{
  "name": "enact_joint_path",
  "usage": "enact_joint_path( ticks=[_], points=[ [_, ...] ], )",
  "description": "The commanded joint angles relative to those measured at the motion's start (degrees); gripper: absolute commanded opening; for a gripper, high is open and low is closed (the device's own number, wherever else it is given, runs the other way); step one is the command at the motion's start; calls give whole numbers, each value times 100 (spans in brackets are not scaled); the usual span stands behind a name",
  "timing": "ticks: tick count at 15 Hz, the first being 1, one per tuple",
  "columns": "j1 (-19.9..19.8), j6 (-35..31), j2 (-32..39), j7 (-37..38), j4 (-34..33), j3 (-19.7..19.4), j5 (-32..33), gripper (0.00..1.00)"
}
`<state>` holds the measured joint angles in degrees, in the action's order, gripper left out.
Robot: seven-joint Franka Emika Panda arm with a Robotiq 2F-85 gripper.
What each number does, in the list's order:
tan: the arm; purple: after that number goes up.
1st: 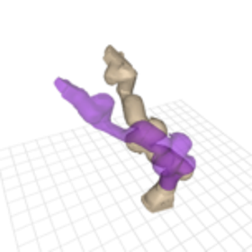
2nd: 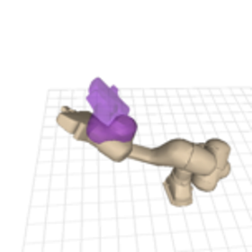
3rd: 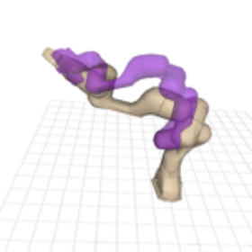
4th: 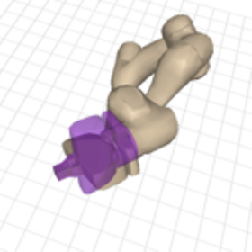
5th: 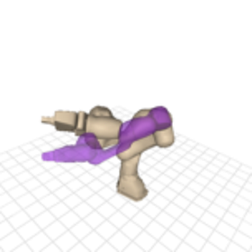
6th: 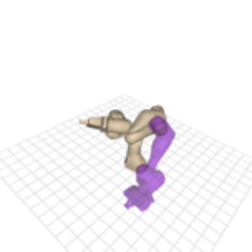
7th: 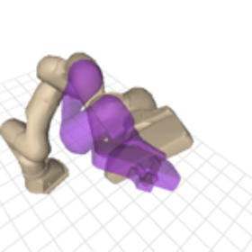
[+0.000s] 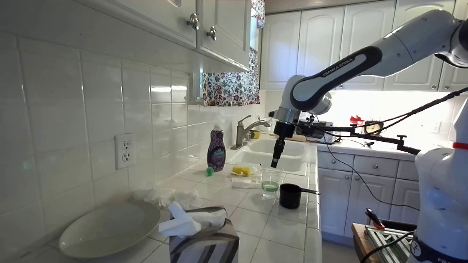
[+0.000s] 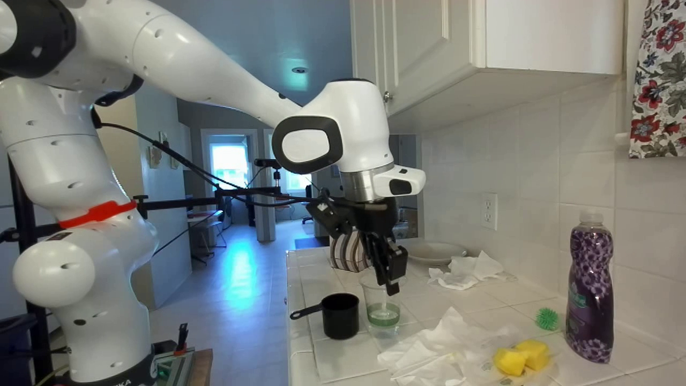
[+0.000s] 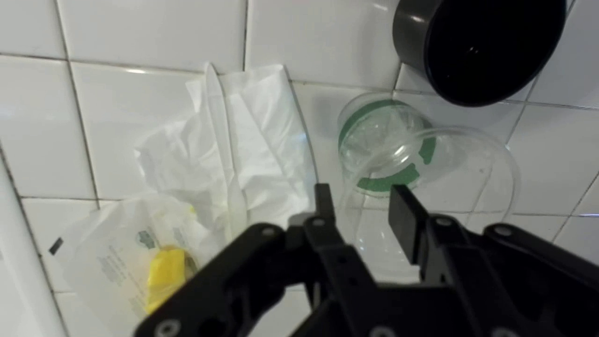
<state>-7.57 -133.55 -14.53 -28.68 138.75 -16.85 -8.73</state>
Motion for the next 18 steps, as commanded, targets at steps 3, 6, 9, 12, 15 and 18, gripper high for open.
enact_joint_path(
  ticks=[3, 6, 9, 12, 15, 18],
  points=[
    [-56, 323, -72, 55, -126, -3, 20, 84],
    [-48, 467, 36, 52, -255, 2, 34, 100],
    [-62, 628, 145, 94, -363, 13, 79, 100],
    [-87, 741, 250, 171, -432, 22, 133, 100],
    [-133, 829, 385, 284, -528, 34, 206, 68],
    [-174, 862, 518, 365, -604, 42, 269, 42]
  ],
)
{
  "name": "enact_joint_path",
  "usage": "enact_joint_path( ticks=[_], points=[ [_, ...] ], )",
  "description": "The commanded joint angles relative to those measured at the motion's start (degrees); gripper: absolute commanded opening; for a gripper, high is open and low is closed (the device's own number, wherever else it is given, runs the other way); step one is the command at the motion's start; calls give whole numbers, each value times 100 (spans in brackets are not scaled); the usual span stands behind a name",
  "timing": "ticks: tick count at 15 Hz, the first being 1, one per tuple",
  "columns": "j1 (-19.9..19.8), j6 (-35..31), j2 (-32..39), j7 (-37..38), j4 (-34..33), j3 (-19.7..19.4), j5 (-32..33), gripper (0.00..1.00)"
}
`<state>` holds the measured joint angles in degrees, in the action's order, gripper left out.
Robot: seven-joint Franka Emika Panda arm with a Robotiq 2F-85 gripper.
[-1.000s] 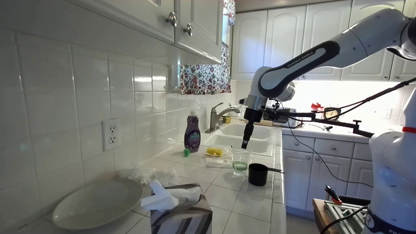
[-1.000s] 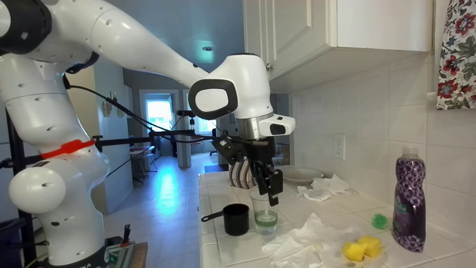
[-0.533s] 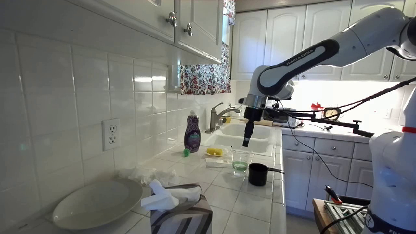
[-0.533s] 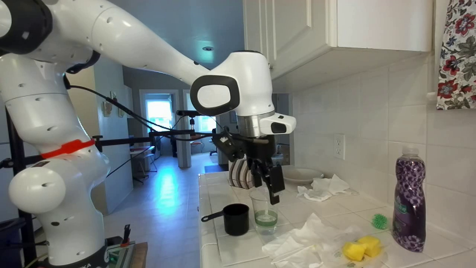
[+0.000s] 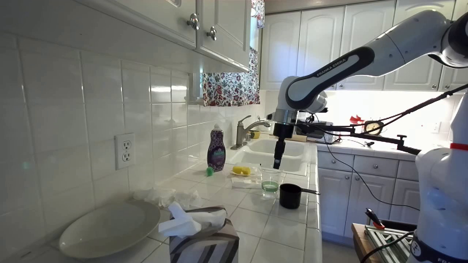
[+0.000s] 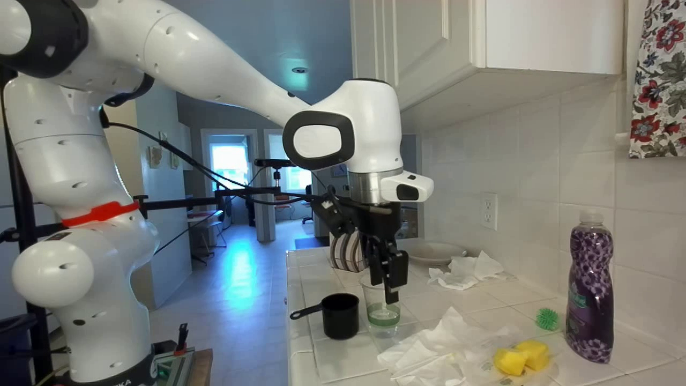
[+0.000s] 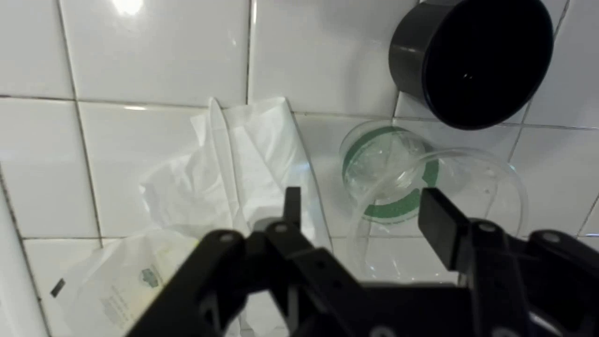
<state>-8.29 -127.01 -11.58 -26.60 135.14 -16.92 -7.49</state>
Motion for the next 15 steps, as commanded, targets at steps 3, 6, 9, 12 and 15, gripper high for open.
enact_joint_path(
  ticks=[3, 6, 9, 12, 15],
  points=[
    [-123, 249, 353, 164, -333, 55, 140, 20],
    [-144, 285, 443, 151, -412, 65, 130, 0],
    [-147, 342, 485, 118, -516, 76, 98, 2],
    [-154, 371, 434, 135, -547, 89, 142, 2],
    [-173, 417, 270, 299, -483, 167, 422, 2]
  ],
)
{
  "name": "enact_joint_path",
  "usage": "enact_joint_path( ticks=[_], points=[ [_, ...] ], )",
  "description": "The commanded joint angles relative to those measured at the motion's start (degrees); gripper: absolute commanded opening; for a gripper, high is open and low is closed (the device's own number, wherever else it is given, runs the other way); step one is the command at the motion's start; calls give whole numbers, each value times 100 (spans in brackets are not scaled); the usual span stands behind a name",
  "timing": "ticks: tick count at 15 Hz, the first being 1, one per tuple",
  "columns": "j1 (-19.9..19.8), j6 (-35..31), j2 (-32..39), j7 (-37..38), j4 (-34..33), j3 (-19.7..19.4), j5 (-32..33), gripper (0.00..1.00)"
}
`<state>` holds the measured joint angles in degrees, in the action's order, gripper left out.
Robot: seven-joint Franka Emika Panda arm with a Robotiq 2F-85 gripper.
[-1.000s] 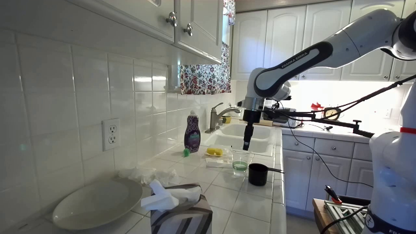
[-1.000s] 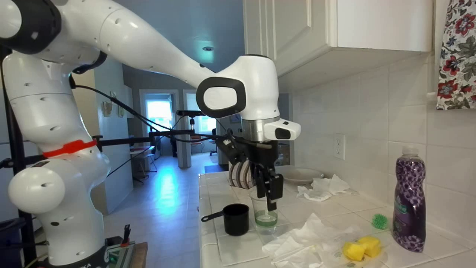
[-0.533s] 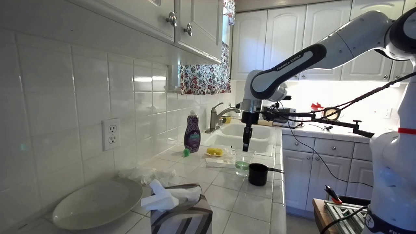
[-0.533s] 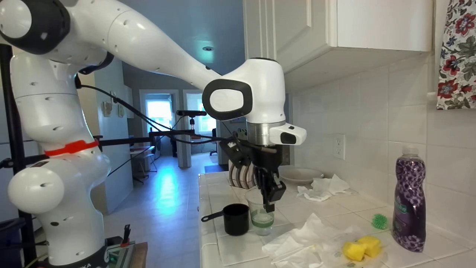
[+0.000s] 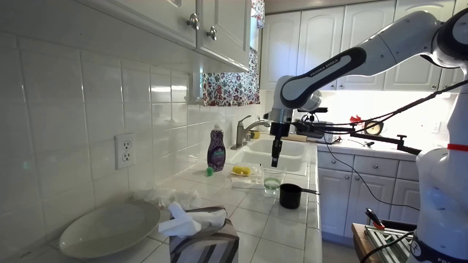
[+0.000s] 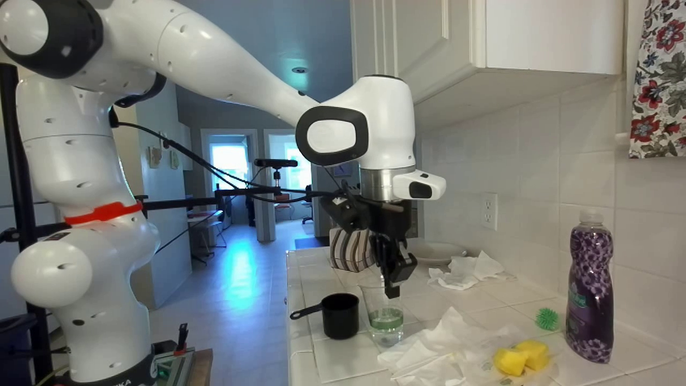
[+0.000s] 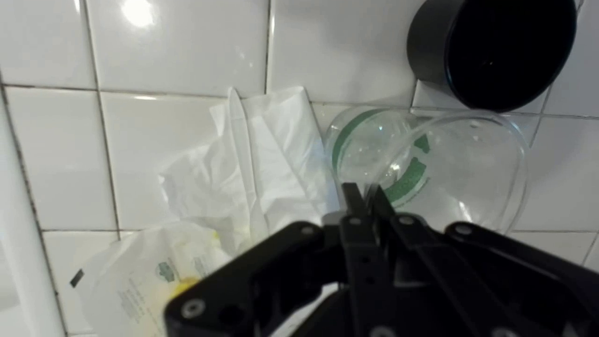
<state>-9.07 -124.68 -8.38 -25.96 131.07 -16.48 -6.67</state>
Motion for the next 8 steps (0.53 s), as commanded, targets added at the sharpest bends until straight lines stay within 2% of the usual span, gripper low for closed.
enact_joint_path(
  ticks=[1, 8],
  points=[
    [-96, 231, -71, 303, -79, 154, 474, 2],
    [-53, 910, -276, 868, -131, 457, 1484, 2]
  ],
)
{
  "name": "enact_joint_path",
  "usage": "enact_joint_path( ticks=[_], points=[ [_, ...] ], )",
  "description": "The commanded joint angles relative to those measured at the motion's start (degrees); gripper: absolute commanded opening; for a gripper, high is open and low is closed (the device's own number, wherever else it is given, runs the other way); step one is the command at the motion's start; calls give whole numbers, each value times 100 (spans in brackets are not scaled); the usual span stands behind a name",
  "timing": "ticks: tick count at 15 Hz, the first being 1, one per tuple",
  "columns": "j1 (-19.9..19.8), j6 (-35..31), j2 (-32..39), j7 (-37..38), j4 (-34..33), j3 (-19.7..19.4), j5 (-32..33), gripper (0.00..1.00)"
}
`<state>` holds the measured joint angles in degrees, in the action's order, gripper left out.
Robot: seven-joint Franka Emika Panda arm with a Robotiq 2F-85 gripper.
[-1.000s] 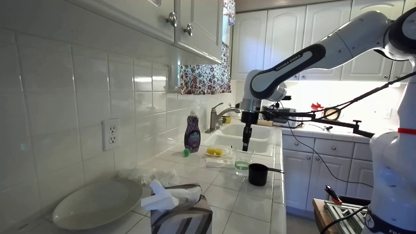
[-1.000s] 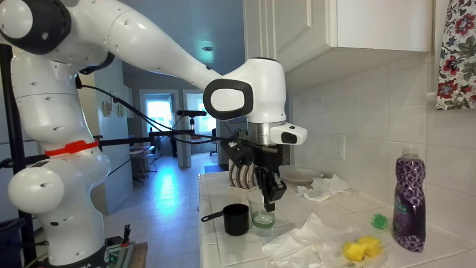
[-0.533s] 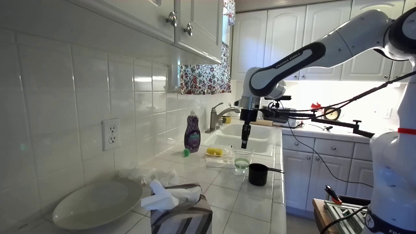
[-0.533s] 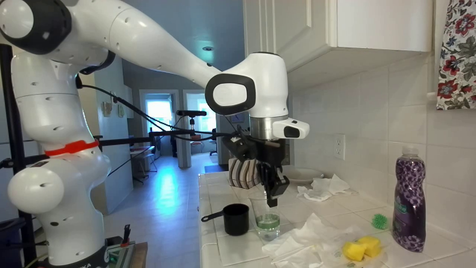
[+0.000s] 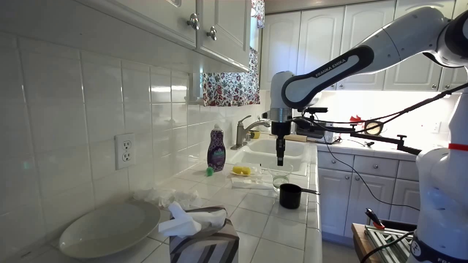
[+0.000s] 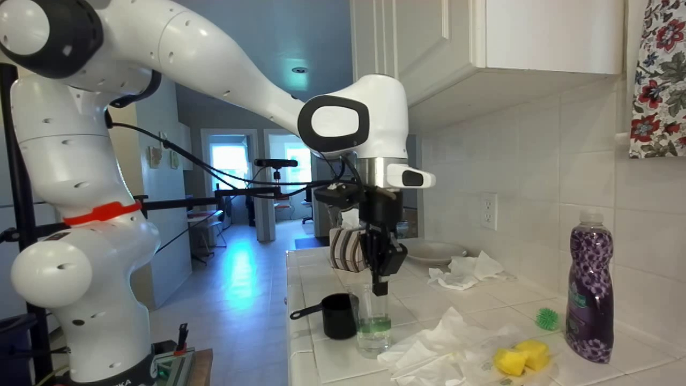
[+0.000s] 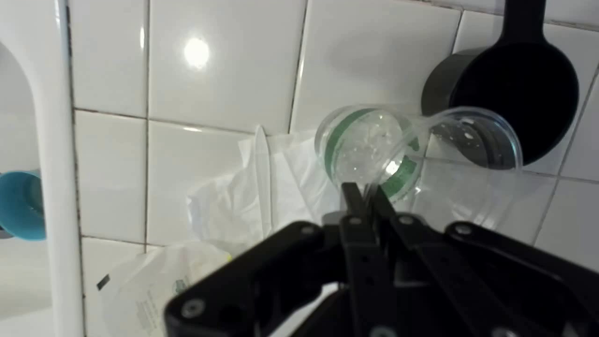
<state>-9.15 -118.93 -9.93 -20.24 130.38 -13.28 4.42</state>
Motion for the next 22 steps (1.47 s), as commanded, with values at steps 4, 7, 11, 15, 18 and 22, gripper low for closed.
enact_joint_path(
  ticks=[4, 7, 11, 15, 18, 22],
  points=[
    [-39, 665, -234, 575, -80, 250, 780, 2],
    [-15, 929, -301, 708, -108, 328, 1019, 2],
    [35, 1310, -289, 785, -205, 451, 1249, 2],
    [74, 1654, -235, 904, -315, 580, 1469, 2],
    [98, 1869, -201, 996, -426, 656, 1642, 2],
    [142, 1883, -151, 1114, -524, 732, 1859, 2]
  ],
)
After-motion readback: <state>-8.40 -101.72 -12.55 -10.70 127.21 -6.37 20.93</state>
